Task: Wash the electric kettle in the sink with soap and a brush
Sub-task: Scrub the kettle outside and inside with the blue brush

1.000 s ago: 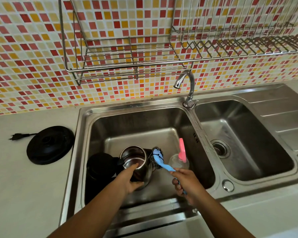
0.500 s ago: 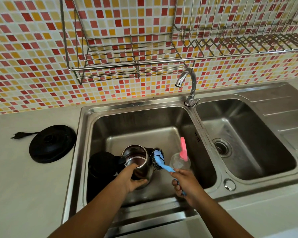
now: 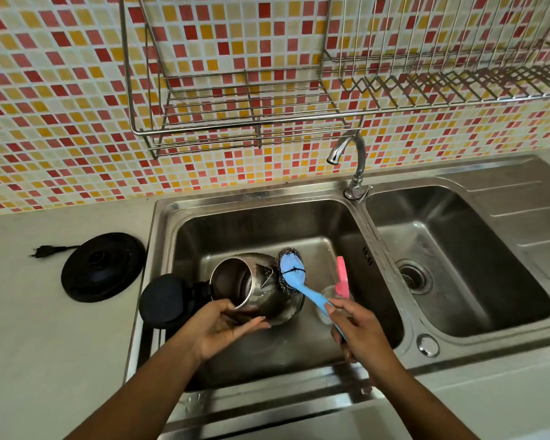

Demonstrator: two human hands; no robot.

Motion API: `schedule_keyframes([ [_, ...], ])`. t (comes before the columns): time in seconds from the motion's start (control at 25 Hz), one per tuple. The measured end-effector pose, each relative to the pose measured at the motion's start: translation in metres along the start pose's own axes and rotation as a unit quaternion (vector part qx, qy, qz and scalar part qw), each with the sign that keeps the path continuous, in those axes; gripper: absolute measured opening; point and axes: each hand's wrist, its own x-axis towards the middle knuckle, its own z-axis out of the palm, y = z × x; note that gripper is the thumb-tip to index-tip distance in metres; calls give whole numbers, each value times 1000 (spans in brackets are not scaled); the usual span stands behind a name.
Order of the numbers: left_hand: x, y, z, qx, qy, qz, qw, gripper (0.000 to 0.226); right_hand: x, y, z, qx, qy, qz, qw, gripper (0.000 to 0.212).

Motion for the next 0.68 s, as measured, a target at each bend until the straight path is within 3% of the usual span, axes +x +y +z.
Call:
schedule_keyframes([
  [0.12, -17, 15, 2, 23, -42, 13, 999, 39, 14, -2, -16, -54, 49, -15, 997, 21],
  [0.24, -21, 25, -3, 65, -46, 30, 996, 54, 31, -13, -19, -115, 74, -75, 988, 22],
  [0.44, -32, 38, -5, 105, -46, 53, 992, 51, 7, -36, 0, -109, -31, -214, 970, 23],
  [0.68, -51, 39, -4, 189, -52, 60, 979, 46, 28, -31, -22, -140, 77, -166, 973, 19],
])
